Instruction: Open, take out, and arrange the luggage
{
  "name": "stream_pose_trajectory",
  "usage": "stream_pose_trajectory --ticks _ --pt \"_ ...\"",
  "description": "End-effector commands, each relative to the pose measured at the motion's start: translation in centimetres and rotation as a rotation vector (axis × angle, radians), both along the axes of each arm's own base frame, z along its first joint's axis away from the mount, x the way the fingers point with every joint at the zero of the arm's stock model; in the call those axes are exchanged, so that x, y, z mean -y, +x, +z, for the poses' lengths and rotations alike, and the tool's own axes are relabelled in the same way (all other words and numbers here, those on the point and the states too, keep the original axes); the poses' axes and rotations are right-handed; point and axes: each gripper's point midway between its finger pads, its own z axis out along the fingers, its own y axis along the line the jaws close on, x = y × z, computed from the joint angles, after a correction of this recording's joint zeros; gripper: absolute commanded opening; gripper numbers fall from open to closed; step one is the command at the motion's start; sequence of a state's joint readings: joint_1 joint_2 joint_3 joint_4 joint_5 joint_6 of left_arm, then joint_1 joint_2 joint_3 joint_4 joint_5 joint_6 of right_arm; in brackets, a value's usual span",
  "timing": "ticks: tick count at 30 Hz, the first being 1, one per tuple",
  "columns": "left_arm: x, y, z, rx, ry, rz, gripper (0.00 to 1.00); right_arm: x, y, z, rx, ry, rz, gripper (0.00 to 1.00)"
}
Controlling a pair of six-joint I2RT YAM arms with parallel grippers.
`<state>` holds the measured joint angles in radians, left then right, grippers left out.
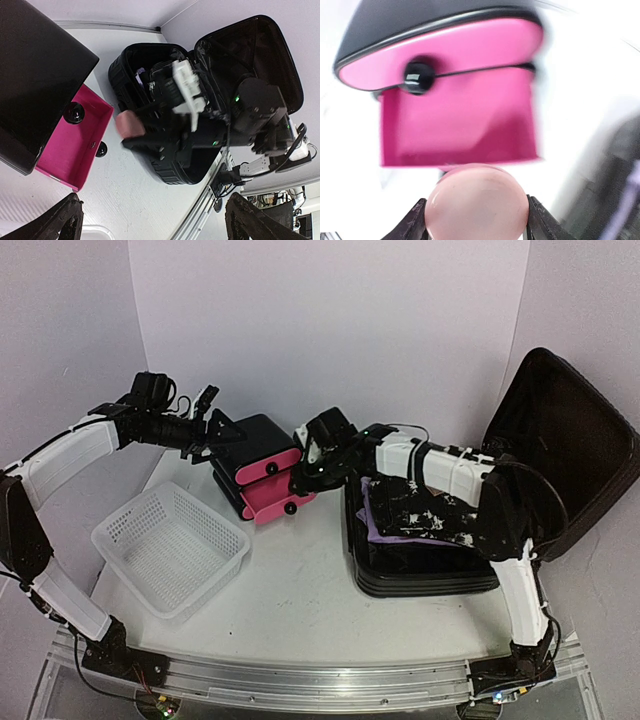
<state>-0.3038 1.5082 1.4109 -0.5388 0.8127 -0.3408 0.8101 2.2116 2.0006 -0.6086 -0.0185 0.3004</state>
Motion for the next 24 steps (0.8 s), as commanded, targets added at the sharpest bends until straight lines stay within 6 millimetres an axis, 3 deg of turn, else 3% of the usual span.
stream_pose_trajectory --ticks 1,8,24 --pt "0.2 0.0 1.7 0.064 -0.027 -0.015 0.99 -4.5 0.1 2.6 0.082 0.075 0.099 0.44" --pt "0.1 -0.2 2.1 0.072 -0.033 -0.017 0.99 -6.1 1.0 1.1 0.099 0.068 0.121 0.45" --pt "0.1 -0.3 2.2 0.073 -0.036 -0.019 1.0 -6.7 3.7 -1.9 0.18 -0.031 0.107 0.5"
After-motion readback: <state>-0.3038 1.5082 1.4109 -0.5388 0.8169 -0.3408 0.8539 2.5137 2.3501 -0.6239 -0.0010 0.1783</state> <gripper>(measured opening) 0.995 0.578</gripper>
